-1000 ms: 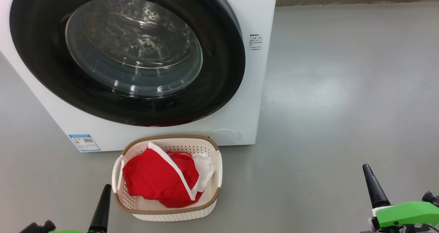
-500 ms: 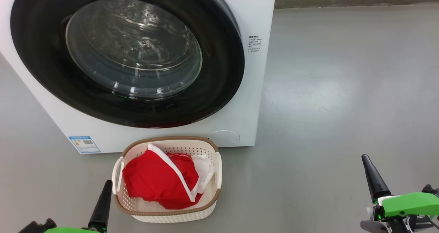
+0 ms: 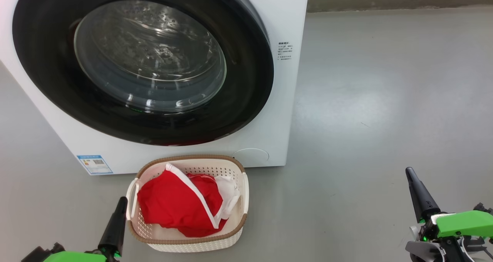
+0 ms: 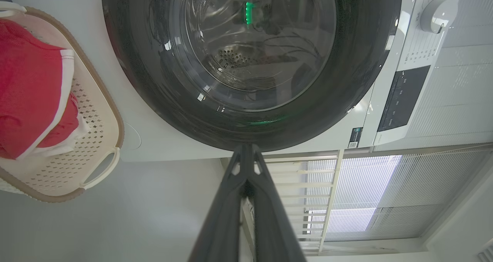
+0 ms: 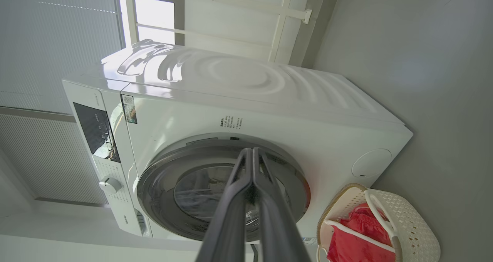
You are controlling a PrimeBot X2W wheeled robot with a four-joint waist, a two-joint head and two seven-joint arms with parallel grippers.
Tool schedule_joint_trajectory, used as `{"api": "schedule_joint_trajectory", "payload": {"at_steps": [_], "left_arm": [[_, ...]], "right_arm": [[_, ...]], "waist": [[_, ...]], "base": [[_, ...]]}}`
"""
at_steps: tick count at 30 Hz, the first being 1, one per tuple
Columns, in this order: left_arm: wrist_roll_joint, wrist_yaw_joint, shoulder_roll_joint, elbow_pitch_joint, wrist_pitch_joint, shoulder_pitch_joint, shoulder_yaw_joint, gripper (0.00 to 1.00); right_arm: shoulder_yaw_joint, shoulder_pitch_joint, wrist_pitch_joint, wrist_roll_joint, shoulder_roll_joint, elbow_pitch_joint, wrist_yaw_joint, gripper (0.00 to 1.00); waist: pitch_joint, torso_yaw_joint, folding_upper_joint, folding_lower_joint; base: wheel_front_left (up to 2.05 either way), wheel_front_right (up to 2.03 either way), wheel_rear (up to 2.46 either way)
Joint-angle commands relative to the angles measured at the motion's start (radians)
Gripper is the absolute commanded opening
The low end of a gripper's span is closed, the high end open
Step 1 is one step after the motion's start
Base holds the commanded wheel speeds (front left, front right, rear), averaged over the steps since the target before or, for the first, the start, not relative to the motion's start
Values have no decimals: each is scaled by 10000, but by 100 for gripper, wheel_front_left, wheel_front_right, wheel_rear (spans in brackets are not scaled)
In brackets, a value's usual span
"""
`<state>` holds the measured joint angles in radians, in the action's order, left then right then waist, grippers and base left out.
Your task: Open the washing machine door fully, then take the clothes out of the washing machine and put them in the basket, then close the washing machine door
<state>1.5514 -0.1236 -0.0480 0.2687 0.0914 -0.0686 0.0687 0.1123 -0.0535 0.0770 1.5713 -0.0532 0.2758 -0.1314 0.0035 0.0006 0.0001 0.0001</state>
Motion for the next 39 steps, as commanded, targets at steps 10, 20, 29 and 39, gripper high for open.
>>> {"api": "schedule_joint_trajectory", "payload": {"at_steps": [10, 20, 29, 39], "left_arm": [[603, -71, -59, -192, 187, -439, 414, 0], [599, -71, -55, -193, 191, -440, 419, 0], [596, -71, -52, -194, 195, -440, 423, 0], [592, -71, -49, -194, 198, -440, 427, 0]], "right_arm": [[-205, -571, 185, 559, -136, -284, 7, 0], [-187, -573, 199, 543, -123, -283, 7, 0], [-171, -574, 212, 530, -112, -282, 7, 0], [-155, -575, 224, 516, -101, -281, 7, 0]], "waist": [[-22, -6, -1, 0], [-22, -6, -1, 0], [-22, -6, -1, 0], [-22, -6, -1, 0]], "base": [[0, 0, 0], [0, 0, 0], [0, 0, 0], [0, 0, 0]]}}
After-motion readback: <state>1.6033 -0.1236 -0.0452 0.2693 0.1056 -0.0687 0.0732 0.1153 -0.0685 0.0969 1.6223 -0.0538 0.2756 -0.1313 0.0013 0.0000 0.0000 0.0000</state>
